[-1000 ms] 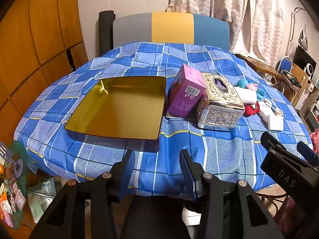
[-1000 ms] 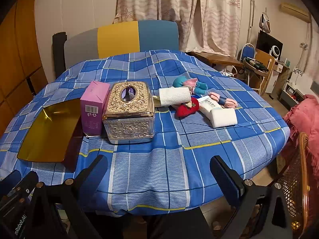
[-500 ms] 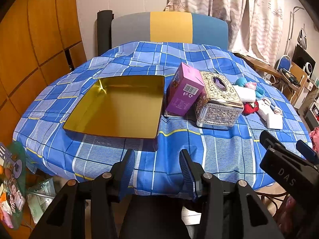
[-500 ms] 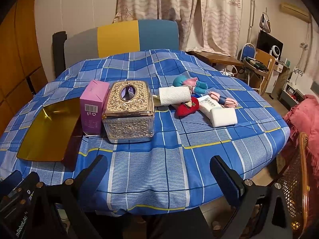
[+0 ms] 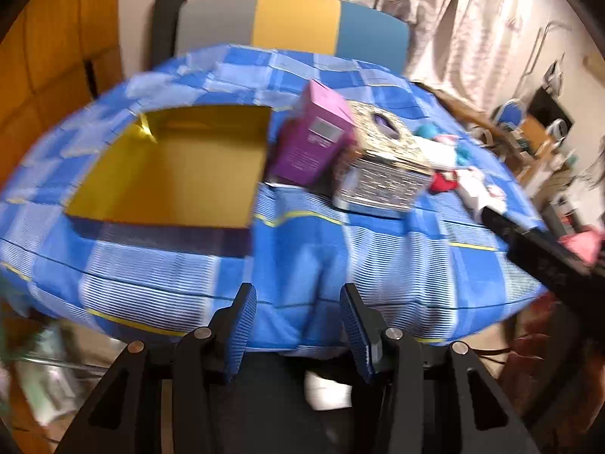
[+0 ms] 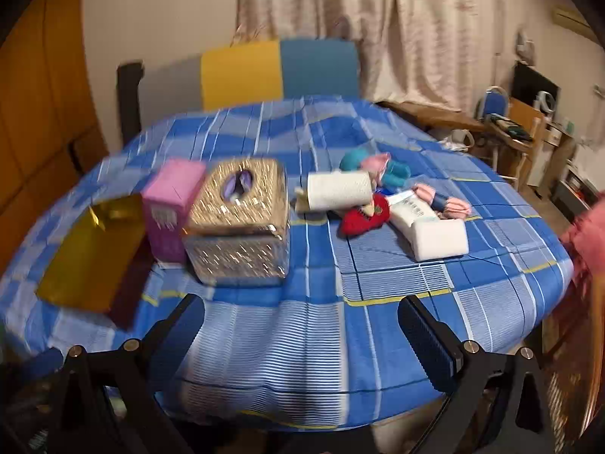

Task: Organize soft objects
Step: 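Grasp the white foam block with the right tool while the left tool approaches the soft items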

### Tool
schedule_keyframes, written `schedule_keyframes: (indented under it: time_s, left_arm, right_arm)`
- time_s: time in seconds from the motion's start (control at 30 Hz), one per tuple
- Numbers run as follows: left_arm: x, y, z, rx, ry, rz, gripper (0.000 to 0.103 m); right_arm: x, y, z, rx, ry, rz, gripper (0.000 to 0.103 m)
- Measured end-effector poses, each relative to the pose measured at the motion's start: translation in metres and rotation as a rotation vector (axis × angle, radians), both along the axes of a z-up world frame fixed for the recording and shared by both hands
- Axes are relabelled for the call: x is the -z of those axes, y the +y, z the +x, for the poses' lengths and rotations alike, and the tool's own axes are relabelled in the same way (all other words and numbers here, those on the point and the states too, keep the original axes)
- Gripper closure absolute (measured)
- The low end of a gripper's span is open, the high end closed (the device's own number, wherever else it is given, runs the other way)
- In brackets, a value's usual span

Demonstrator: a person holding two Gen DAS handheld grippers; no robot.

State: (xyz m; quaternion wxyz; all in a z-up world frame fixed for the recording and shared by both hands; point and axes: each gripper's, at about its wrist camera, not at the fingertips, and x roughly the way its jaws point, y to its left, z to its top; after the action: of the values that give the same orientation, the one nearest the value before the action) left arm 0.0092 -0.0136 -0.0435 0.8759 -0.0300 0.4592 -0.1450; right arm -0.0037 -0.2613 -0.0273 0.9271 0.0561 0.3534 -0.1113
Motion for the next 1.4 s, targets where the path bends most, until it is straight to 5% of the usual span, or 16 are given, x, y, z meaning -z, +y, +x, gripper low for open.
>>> schedule_keyframes:
  time_s: [0.1,0.23,0.37,0.53,0.67,1.0,1.1,1.27,1.4]
  left_arm:
    - [0.009,-0.006,0.000,0.046,0.012,-0.033,0.056]
    - [0.020,-0.026,0.001,0.143,0.063,-0.081,0.056]
    - [0.033,-0.042,0.008,0.206,0.161,-0.143,0.056]
    - [0.039,-0.063,0.004,0.215,0.123,-0.059,0.056]
    - [0.042,-0.073,0.006,0.243,0.140,-0.028,0.056]
    - [0.053,-0.089,0.013,0.263,0.203,-0.061,0.056]
    - [0.054,-0.094,0.015,0.269,0.217,-0.060,0.056]
    - [0.056,-0.102,0.020,0.272,0.208,-0.057,0.056]
    - [0.058,-0.113,0.025,0.285,0.210,-0.053,0.056]
  right_arm:
    - [0.025,-0.029,0.010,0.003,0.091,0.031,0.000]
    - [0.065,-0.076,0.009,0.049,0.220,0.269,0.000]
    - [0.079,-0.121,0.004,0.134,0.179,0.363,0.000]
    - [0.070,-0.161,0.005,0.229,0.163,0.191,0.000]
    - [0.063,-0.205,0.023,0.273,0.137,0.156,0.000]
    - [0.090,-0.239,0.103,0.152,0.252,0.057,0.000]
    - [0.100,-0.246,0.109,0.128,0.277,0.132,0.000]
    - [0.092,-0.239,0.089,-0.041,0.241,0.452,0.000]
    - [0.076,-0.243,0.070,0.001,0.175,0.358,0.000]
